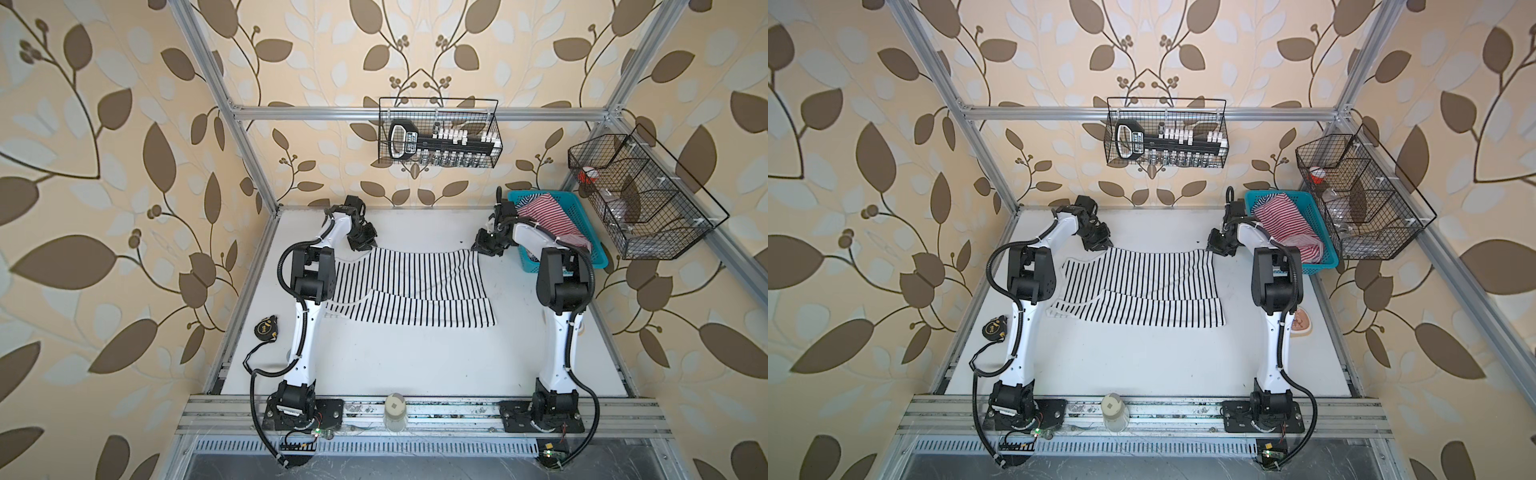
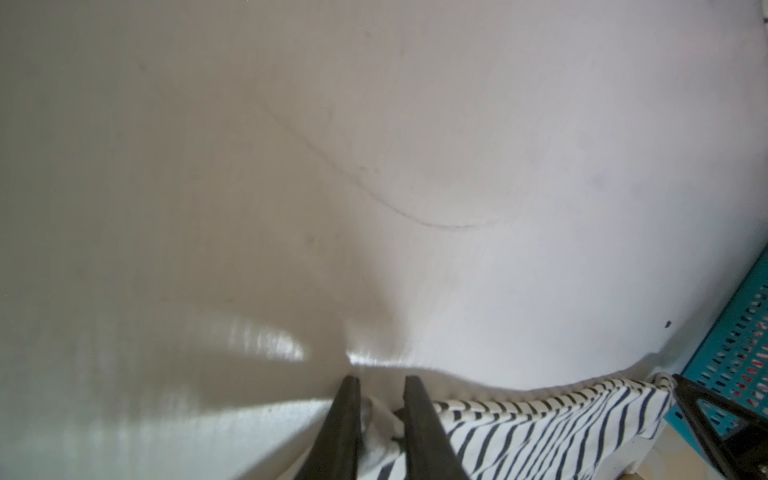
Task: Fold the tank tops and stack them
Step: 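Lower both grippers and grasp the far edge corners of the tank top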
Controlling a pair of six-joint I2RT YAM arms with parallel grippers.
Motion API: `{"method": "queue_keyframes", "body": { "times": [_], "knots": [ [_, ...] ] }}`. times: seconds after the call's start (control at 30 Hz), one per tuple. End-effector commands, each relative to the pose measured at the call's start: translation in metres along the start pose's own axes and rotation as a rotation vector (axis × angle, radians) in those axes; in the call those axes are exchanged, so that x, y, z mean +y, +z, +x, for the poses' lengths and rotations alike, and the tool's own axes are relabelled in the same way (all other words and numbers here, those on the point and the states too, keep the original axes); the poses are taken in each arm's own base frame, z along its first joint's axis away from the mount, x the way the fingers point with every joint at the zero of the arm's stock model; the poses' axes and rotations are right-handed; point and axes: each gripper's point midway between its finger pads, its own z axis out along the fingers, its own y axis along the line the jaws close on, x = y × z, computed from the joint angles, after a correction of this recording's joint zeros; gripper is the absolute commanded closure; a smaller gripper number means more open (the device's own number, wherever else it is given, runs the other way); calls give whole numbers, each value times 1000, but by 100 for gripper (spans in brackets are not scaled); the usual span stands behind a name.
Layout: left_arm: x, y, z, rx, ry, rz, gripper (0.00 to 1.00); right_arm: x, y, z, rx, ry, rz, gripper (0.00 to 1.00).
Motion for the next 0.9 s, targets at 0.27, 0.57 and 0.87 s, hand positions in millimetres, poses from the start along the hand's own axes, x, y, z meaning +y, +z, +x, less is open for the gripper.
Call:
{"method": "queue_keyframes", "body": {
  "times": [0.27, 0.57, 0.87],
  "knots": [
    [-6, -5, -3, -1, 8, 25, 100, 4, -2, -7, -14, -1, -20, 100],
    [-34, -37, -10, -56, 43, 114, 100, 20, -32, -20, -125, -43, -69, 100],
    [-40, -67, 2, -79, 75, 131, 100, 17, -47, -2, -136, -63, -86, 100]
  ]
}}
